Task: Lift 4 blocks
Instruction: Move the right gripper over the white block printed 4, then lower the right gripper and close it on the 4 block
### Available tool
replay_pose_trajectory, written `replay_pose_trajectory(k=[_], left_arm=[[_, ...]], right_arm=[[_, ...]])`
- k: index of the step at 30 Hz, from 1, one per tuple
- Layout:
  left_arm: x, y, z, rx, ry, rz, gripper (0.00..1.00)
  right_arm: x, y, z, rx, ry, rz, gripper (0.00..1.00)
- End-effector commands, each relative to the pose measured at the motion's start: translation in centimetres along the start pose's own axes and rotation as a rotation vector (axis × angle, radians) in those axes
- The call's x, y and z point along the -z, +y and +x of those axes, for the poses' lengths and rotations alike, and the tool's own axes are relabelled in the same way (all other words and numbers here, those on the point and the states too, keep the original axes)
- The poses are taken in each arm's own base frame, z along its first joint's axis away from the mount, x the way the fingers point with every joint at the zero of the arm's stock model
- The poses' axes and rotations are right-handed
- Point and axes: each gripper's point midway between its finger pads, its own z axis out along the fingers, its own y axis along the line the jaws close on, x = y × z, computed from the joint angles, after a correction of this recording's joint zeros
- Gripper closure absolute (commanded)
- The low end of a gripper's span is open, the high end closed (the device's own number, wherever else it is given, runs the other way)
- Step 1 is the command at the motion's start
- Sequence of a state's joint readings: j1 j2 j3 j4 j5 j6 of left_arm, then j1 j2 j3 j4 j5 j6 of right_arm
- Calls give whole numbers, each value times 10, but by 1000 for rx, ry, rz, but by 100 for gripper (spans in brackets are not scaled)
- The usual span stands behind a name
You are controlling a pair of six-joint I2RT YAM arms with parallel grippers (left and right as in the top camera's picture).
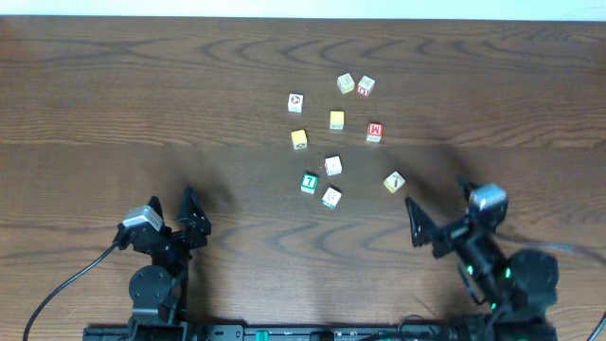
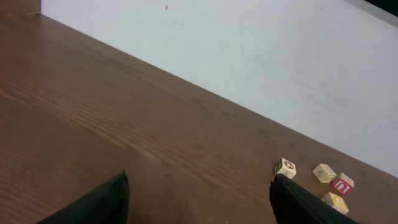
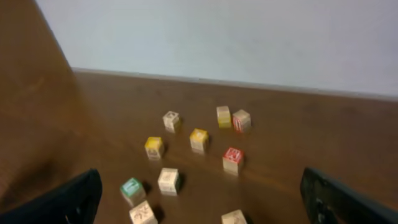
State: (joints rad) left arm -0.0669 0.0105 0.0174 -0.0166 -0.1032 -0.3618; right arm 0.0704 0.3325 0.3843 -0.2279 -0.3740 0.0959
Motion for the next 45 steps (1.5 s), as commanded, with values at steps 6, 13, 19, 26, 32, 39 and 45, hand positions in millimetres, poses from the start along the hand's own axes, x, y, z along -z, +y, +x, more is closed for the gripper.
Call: replay_pose_trajectory(k=[6,13,19,26,32,39,45], left_arm=[[0,9,14,-18,42,-36,27],[0,9,14,-18,42,-36,27],[0,9,14,-18,42,-36,27],[0,9,14,-18,42,-36,27],[0,9,14,-18,42,-36,27],[0,9,14,-18,42,-36,27],[0,9,14,-18,42,-36,27]], right_arm=[[-54,-25,8,-160,496,82,1],[-68,-20,28,-261,1011,134,1],[-87,-20,61,-285,1169,98,1],[-91,-18,105,-199,1333,-11,1],[-95,-11,136,-92,1435,-64,1],[-95,-22,165,-16,1540,-6,4],[-109,-42,174,62,1516,67,4]])
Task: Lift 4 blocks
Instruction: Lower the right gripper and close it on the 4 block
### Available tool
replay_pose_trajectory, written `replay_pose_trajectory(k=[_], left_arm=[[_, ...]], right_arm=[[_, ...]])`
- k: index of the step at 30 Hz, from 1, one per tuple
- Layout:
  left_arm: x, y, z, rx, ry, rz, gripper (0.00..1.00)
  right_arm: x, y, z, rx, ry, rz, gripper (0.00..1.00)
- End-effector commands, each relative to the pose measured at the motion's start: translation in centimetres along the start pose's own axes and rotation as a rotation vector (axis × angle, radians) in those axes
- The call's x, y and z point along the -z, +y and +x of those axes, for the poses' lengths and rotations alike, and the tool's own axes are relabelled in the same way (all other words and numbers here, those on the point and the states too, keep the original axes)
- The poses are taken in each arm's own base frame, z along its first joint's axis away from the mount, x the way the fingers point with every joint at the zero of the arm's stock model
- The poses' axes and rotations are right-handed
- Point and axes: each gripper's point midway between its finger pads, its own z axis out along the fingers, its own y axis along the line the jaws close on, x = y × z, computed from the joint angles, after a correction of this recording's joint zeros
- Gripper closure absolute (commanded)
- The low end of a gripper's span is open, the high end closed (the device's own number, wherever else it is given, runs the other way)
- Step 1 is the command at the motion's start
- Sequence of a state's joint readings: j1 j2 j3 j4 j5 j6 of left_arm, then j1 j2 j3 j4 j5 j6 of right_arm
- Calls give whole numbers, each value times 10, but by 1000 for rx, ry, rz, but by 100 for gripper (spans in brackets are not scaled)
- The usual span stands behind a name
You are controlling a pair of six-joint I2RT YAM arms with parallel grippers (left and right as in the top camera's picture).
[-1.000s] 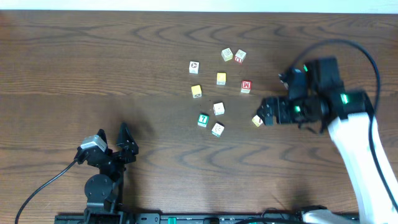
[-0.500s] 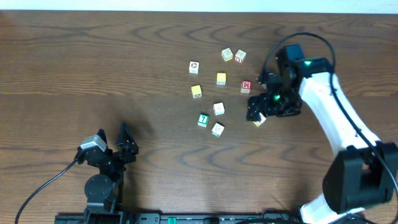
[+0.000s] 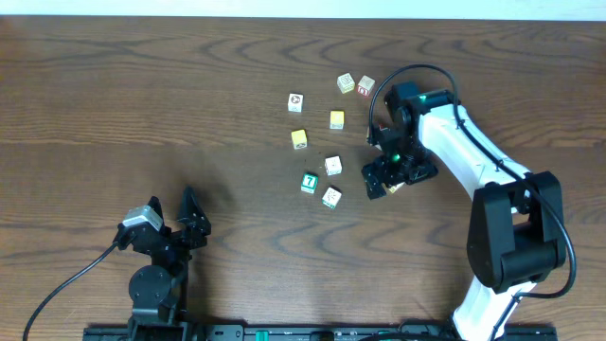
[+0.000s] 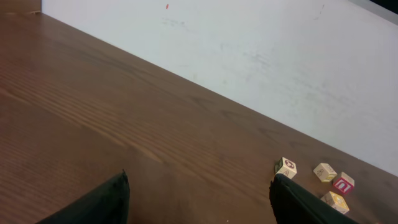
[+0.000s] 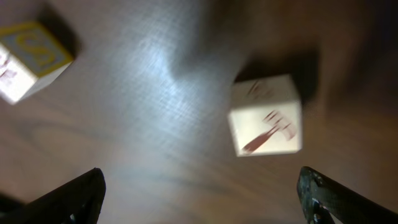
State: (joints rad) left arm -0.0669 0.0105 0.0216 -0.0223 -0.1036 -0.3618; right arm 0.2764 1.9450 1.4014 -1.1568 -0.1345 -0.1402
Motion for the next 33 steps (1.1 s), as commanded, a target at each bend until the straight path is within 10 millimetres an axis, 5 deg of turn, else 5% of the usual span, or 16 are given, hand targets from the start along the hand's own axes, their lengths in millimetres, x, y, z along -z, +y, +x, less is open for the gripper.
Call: replay_pose_trajectory(k=[1,6,15,27,33], left_arm=[[-1,10,14,-17,41,-35,27],[-1,10,14,-17,41,-35,27],[-1,10,14,-17,41,-35,27],[-1,10,14,-17,41,-35,27],[-1,10,14,-17,41,-35,27]], right_arm=[[-1,-17,-5,24,-4,106,4],[-1,-23,-14,77,-32,139,4],[-6,-22,-11,103,-16,132,32],[-31,-21,-2,102,-6,111,28],[-38,-22,-4,74,-27,111,50]])
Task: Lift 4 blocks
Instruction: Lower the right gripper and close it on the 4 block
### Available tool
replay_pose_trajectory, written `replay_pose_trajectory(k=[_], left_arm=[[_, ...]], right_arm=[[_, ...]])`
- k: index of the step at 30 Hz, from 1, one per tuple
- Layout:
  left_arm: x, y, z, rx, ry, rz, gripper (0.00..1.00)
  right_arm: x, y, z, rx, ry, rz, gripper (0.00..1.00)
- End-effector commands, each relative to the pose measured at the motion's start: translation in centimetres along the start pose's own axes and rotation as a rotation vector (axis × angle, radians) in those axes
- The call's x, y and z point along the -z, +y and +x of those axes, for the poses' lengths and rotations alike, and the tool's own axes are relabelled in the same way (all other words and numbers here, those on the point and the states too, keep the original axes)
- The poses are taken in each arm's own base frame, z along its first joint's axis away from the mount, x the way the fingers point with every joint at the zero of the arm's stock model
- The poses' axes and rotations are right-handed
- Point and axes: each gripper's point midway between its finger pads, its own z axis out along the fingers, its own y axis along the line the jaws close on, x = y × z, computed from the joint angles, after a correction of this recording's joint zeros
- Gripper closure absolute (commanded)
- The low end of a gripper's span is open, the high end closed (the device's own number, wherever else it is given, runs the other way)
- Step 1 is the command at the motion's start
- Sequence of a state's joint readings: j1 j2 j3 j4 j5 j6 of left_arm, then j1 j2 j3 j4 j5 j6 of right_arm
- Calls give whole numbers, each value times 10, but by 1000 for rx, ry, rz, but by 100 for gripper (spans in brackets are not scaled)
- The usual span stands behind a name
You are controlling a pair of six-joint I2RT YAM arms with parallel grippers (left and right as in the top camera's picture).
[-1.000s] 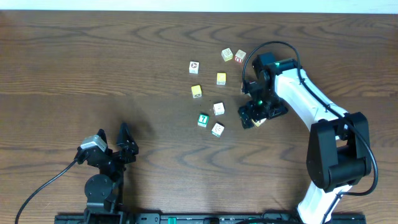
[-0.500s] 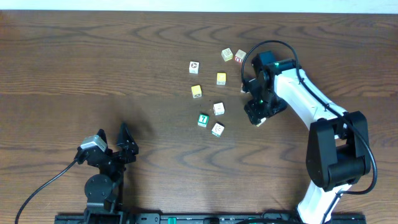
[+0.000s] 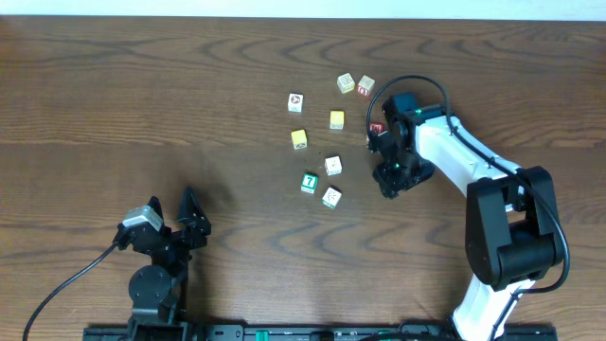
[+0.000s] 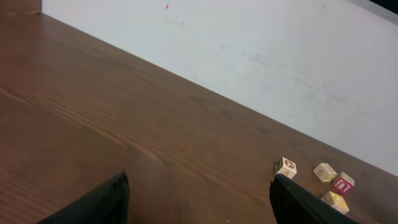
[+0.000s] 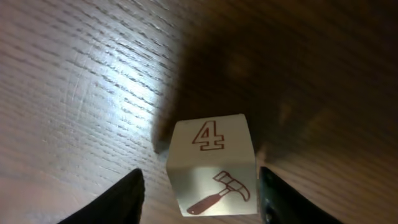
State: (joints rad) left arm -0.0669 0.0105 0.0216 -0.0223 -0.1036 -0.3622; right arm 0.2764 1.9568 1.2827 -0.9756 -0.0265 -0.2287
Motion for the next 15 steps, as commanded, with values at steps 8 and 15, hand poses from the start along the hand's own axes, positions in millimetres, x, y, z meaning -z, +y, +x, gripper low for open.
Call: replay_pose_trajectory(k=[8,15], left_arm=[[-1,10,14,-18,41,-35,27],[-1,10,14,-18,41,-35,27]], right_arm=[[-6,1,-8,-156,-32,1,62],[-7,2,-5,-306,-16,-3,68]])
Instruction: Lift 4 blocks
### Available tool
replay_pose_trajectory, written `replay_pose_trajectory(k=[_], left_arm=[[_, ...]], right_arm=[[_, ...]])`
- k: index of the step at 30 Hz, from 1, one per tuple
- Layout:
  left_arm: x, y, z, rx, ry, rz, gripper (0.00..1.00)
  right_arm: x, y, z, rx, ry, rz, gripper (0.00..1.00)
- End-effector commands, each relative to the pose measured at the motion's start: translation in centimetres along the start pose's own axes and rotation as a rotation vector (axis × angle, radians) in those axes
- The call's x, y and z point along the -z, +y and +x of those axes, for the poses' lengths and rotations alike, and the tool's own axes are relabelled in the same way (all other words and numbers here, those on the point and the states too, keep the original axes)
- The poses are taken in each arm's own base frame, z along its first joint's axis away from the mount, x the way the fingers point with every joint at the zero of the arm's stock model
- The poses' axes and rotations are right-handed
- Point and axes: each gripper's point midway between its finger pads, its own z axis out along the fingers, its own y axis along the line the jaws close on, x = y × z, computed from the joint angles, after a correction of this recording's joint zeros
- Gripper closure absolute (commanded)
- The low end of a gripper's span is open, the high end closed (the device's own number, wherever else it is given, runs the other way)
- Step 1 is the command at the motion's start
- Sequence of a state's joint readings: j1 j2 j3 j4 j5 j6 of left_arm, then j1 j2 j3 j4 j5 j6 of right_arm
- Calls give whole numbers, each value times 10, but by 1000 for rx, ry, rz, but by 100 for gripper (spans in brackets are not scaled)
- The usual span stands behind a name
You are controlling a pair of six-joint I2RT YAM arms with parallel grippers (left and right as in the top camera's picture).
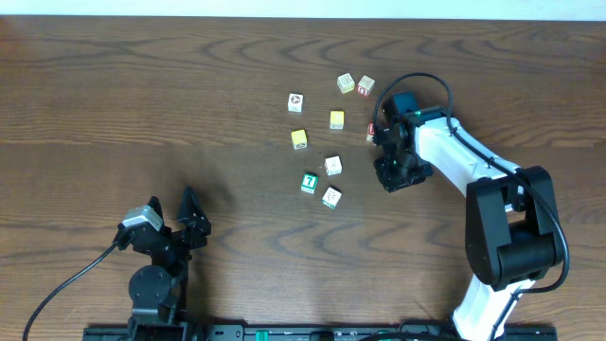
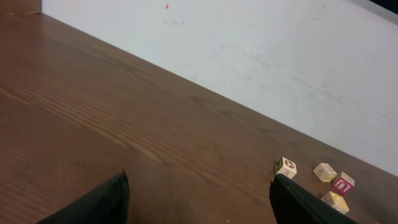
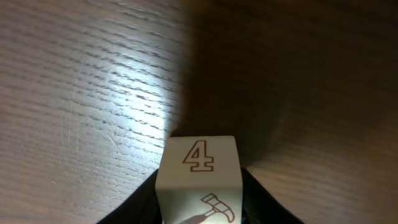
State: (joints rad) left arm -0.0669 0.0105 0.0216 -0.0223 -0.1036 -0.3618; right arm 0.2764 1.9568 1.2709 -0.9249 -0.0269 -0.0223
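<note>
Several small wooden blocks lie scattered mid-table, among them a green "7" block (image 1: 310,182) and a yellow one (image 1: 299,139). My right gripper (image 1: 388,178) reaches out to the right of the cluster. In the right wrist view my right gripper (image 3: 199,202) is shut on a white block (image 3: 199,165) with a red "4" and a hammer, and dark fingers (image 3: 140,205) press both its sides. Whether that block is off the wood cannot be told. My left gripper (image 1: 189,220) rests near the front left. The left gripper (image 2: 199,202) is open with nothing between its fingers.
A red block (image 1: 372,131) lies just behind the right wrist, partly hidden by the arm. Two blocks (image 1: 355,85) sit at the far edge of the cluster. A white wall (image 2: 249,56) runs along the far side of the wooden table (image 1: 142,85).
The right gripper's fingers stood a little apart on either side of the "4" block; now they are pressed against it. The left arm has not moved.
Both arms sat at the front edge with open grippers, the hammer block lying loose at the right of the cluster. Then the right arm was out over that block, open. Then its fingers flanked the block, and now they are shut on it.
</note>
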Motion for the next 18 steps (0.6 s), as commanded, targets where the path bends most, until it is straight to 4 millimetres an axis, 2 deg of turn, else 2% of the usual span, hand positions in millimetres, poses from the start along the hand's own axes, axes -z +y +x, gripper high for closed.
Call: replay_pose_trajectory(k=[1,11,14,18], left_arm=[[-1,10,14,-17,41,-35,27],[-1,10,14,-17,41,-35,27],[-1,10,14,-17,41,-35,27],[-1,10,14,-17,41,-35,27]], right_arm=[[-4,3,6,-118,29,-2,70],[-3,24,25,-130,105,20,86],[-1,37,25,-132,94,24,92],[2,56,16,-134,34,39,92]])
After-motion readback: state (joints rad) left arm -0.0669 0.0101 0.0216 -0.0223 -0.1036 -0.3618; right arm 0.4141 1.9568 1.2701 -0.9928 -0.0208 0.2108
